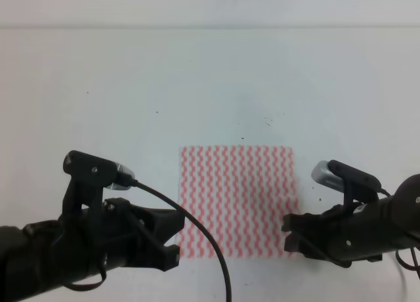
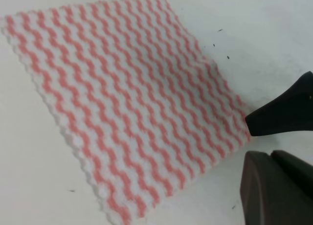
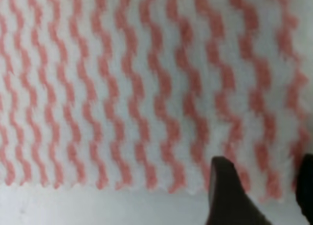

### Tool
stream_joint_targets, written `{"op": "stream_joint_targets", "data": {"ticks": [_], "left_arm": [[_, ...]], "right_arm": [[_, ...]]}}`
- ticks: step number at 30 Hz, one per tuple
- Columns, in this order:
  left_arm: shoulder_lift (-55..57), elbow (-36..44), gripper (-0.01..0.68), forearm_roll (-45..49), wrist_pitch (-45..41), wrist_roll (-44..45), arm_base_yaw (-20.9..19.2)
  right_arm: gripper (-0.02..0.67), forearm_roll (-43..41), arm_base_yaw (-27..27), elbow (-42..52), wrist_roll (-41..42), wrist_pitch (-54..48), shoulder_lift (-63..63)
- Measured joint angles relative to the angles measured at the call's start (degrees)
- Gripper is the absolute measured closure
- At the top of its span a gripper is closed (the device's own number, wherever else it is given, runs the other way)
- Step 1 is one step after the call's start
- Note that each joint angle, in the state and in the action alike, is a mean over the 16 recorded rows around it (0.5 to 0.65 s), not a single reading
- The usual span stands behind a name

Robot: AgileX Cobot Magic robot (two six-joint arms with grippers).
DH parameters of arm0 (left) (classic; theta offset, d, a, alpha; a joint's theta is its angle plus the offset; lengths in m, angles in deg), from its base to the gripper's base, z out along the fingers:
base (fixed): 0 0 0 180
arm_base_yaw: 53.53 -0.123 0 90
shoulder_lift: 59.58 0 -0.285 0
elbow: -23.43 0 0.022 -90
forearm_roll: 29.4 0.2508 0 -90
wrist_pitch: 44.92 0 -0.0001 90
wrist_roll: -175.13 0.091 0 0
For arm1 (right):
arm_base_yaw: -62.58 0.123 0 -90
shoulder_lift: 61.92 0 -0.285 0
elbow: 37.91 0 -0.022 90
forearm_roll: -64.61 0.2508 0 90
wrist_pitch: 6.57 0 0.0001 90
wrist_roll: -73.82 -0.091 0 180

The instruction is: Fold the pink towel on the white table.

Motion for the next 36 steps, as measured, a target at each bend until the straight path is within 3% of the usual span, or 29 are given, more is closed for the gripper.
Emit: {"op": "stream_joint_targets", "data": {"ticks": [16,36], "left_arm": [[0.00,0.00,0.676,0.00,-0.11,0.01,0.00],[-0.11,0.02,0.676,0.00,0.97,6.78,-0.01]], "right_arm": [[0.399,-1.04,0.01,-1.04,0.78,-1.10,1.26],[0.600,-1.45,0.02,-1.11,0.74,-1.01,1.44]]}}
